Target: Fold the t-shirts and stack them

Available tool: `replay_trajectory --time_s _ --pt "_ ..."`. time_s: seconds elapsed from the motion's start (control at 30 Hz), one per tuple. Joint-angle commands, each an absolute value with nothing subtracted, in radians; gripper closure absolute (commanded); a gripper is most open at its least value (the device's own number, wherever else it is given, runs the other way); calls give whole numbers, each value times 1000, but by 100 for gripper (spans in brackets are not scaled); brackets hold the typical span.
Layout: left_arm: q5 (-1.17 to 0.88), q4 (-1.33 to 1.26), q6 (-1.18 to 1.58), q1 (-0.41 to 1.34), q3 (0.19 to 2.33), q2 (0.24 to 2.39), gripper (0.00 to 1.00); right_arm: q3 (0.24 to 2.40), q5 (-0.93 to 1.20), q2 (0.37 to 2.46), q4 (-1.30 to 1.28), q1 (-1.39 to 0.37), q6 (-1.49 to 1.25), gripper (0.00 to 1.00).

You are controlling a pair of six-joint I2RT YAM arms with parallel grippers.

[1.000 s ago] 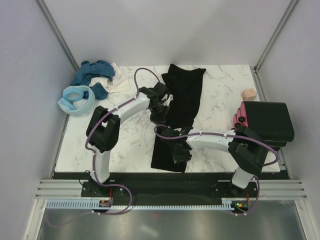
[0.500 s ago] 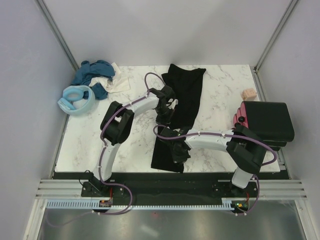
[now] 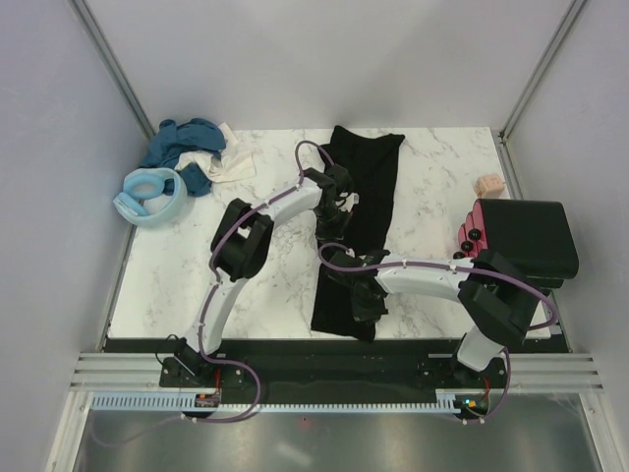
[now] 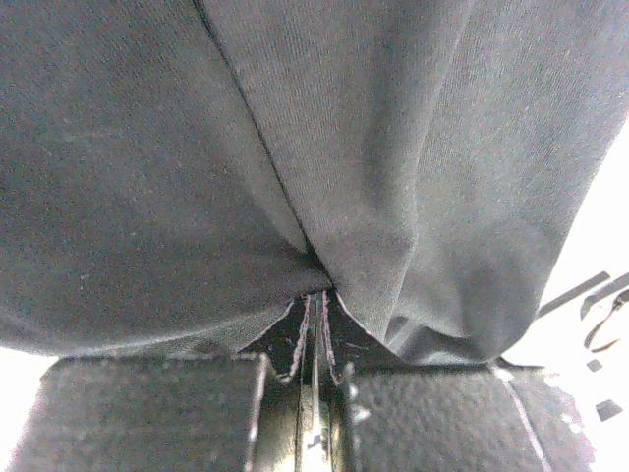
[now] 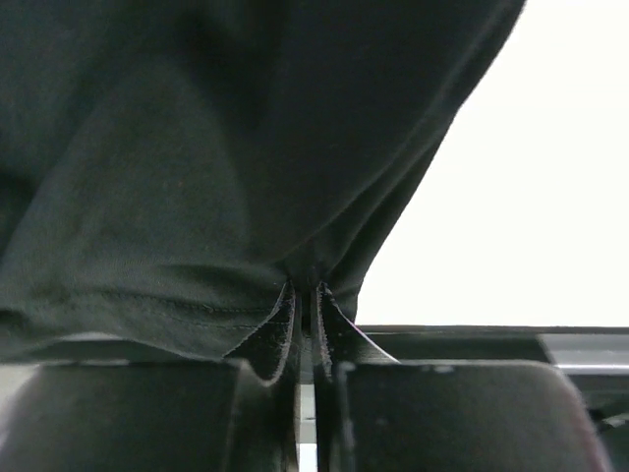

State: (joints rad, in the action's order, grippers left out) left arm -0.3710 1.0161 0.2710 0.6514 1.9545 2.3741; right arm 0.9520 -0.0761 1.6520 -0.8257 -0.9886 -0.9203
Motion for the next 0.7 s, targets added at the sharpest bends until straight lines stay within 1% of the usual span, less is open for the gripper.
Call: replay_trajectory --time_s 0.0,0.07,0.13,0.23,0.37,0.4,0.43,0.47,0.53,0.67 --pt "-220 959 281 658 1893 2378 98 968 -184 1671 -951 -946 -891 86" --pt "-164 948 288 657 1806 2318 98 1008 -195 1663 -963 -940 -867 84" --pt "-159 934 290 657 1725 2280 98 1041 -216 1652 -980 -937 -855 80" --pt "-167 901 288 655 1660 2205 98 1135 -276 1605 -1020 -934 -833 77" --pt "-173 859 285 635 1628 2105 98 1340 -354 1568 -1132 -897 -819 74" --pt "-175 853 287 627 1625 2062 96 1377 -383 1560 -1146 -891 -809 75" --pt "-169 848 290 620 1615 2036 91 1434 -431 1557 -1149 -884 -799 74" --pt "-163 839 296 608 1608 2011 89 1457 -454 1563 -1144 -858 -787 71" --pt "-143 834 298 600 1583 1945 85 1492 -500 1578 -1083 -824 -715 71" --pt "-135 831 320 600 1534 1855 82 1483 -523 1652 -908 -697 -571 71"
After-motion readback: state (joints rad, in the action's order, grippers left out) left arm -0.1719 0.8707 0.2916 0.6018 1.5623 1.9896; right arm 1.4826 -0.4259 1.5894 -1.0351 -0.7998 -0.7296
